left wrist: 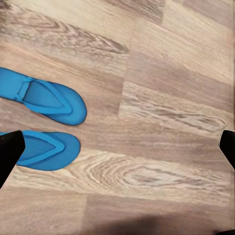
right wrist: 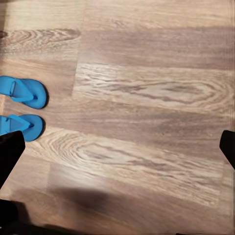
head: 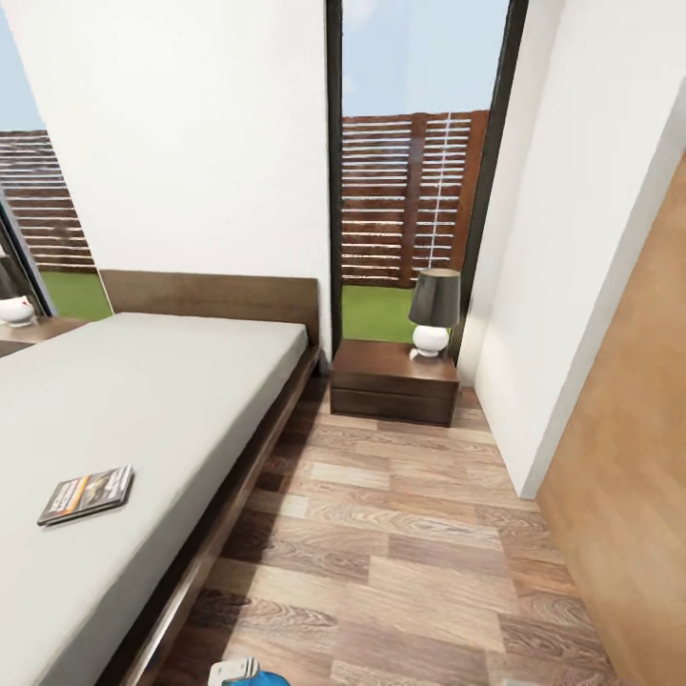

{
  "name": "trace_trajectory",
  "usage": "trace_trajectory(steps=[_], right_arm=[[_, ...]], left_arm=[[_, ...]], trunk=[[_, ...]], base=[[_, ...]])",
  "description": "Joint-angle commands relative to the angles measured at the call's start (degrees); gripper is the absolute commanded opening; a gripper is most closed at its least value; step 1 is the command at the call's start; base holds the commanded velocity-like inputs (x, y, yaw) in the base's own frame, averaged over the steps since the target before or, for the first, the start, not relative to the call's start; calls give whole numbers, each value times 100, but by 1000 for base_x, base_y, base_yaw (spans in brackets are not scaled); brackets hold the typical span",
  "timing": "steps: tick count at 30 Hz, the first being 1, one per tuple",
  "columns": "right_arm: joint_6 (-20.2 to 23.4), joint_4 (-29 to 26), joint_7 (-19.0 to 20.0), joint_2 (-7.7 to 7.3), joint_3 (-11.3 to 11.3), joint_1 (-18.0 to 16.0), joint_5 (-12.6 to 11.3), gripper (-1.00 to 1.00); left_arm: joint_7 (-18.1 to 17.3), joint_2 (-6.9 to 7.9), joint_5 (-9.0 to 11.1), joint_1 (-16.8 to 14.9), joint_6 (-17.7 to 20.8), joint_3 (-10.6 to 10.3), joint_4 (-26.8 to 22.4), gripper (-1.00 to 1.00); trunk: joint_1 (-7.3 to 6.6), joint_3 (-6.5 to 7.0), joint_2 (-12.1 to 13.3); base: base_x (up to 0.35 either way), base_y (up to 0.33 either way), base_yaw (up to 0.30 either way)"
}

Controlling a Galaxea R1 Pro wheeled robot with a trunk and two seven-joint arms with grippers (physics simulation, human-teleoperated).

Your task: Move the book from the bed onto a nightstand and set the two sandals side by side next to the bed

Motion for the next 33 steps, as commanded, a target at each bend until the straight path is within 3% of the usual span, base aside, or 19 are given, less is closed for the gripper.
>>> trace_trajectory(steps=[1,23,33], right_arm=[[-15,9,22,-1,23,-5,-40,100],[-15,13,16,-1,23,-8,-33,100],[-15,221,13,56,25,3,-44,100]], left_arm=[[-22,0,-1,-3,-10,30,3,100],[-22,0,-1,1,-10,30,3,100],[-22,2,-1,0,-10,30,3,100]], trunk=[[-1,-5,-2],[-1,-5,-2],[-1,-5,-2]], base=[[0,0,-279],[0,0,-274],[0,0,-47]])
